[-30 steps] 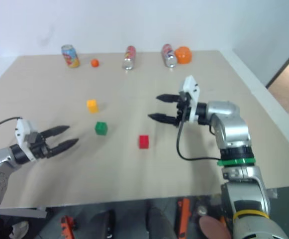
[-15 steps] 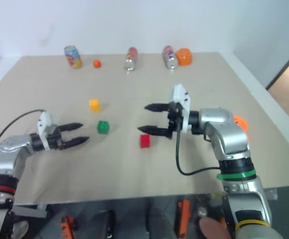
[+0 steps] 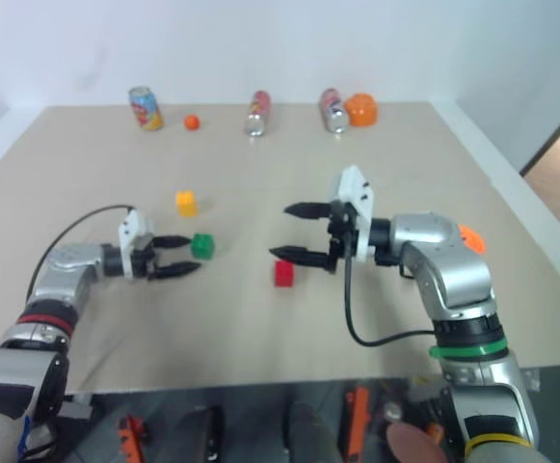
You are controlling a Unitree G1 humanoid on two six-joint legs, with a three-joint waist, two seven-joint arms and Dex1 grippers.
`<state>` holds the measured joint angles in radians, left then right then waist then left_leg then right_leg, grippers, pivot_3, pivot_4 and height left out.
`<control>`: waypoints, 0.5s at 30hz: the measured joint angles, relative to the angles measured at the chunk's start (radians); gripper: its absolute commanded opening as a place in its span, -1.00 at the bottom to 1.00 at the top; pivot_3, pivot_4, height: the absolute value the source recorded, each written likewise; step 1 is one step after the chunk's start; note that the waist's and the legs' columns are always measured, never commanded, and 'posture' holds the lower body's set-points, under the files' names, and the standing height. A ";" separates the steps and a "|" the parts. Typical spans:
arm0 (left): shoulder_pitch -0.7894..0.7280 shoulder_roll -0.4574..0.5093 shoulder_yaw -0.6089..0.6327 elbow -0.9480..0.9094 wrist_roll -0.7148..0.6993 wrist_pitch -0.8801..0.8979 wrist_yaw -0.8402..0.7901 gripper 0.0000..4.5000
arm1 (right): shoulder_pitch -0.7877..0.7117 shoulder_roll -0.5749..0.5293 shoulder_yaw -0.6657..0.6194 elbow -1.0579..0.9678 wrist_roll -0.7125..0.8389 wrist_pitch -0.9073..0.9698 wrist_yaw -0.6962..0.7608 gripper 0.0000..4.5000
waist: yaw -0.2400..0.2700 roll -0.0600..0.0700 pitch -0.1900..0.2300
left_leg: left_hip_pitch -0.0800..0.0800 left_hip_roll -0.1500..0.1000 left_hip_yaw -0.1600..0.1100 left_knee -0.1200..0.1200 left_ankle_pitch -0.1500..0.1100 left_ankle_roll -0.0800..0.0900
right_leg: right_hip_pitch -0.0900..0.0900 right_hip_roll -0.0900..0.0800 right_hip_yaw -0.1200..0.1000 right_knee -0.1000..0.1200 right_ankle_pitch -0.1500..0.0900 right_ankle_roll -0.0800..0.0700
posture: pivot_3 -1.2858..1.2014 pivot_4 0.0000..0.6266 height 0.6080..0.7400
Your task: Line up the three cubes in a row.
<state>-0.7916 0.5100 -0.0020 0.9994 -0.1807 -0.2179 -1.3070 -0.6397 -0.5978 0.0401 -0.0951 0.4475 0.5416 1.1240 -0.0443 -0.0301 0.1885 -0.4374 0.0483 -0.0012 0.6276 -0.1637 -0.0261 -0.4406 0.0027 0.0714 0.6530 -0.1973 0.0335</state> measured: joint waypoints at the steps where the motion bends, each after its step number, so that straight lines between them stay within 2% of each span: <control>1: -0.017 -0.010 0.000 0.023 0.008 -0.005 0.004 0.59 | 0.000 -0.003 0.000 0.000 0.000 0.000 -0.002 0.92 | 0.000 0.000 0.000 | 0.000 0.000 0.000 0.000 0.000 0.000 | 0.000 0.000 0.000 0.000 0.000 0.000 | 0.03 -0.52 1.00; 10: -0.085 -0.052 0.001 0.123 0.045 -0.052 0.019 0.59 | 0.000 -0.005 0.000 0.000 0.000 0.000 -0.014 0.92 | 0.000 0.000 0.000 | 0.000 0.000 0.000 0.001 0.000 0.000 | 0.000 0.000 0.000 0.000 0.002 0.002 | 0.03 -0.52 1.00; 11: -0.089 -0.052 0.001 0.130 0.047 -0.057 0.022 0.34 | 0.000 -0.005 0.000 0.000 0.000 -0.001 -0.014 0.93 | 0.000 0.000 0.000 | 0.000 0.000 0.000 0.001 0.000 0.000 | 0.000 0.000 0.000 0.000 0.002 0.002 | 0.03 -0.52 1.00; 15: -0.095 -0.052 0.006 0.145 0.049 -0.060 0.021 -0.22 | 0.000 -0.005 0.000 0.001 0.000 -0.001 -0.015 0.93 | 0.000 0.000 0.000 | 0.000 0.000 0.000 0.001 0.000 0.000 | 0.000 0.000 0.000 0.000 0.002 0.002 | 0.03 -0.52 1.00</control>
<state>-0.8867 0.4582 0.0037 1.1444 -0.1318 -0.2778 -1.2864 -0.6400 -0.6030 0.0402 -0.0945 0.4471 0.5405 1.1093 -0.0446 -0.0301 0.1885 -0.4378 0.0483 -0.0016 0.6284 -0.1637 -0.0260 -0.4406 0.0030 0.0714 0.6531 -0.1955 0.0351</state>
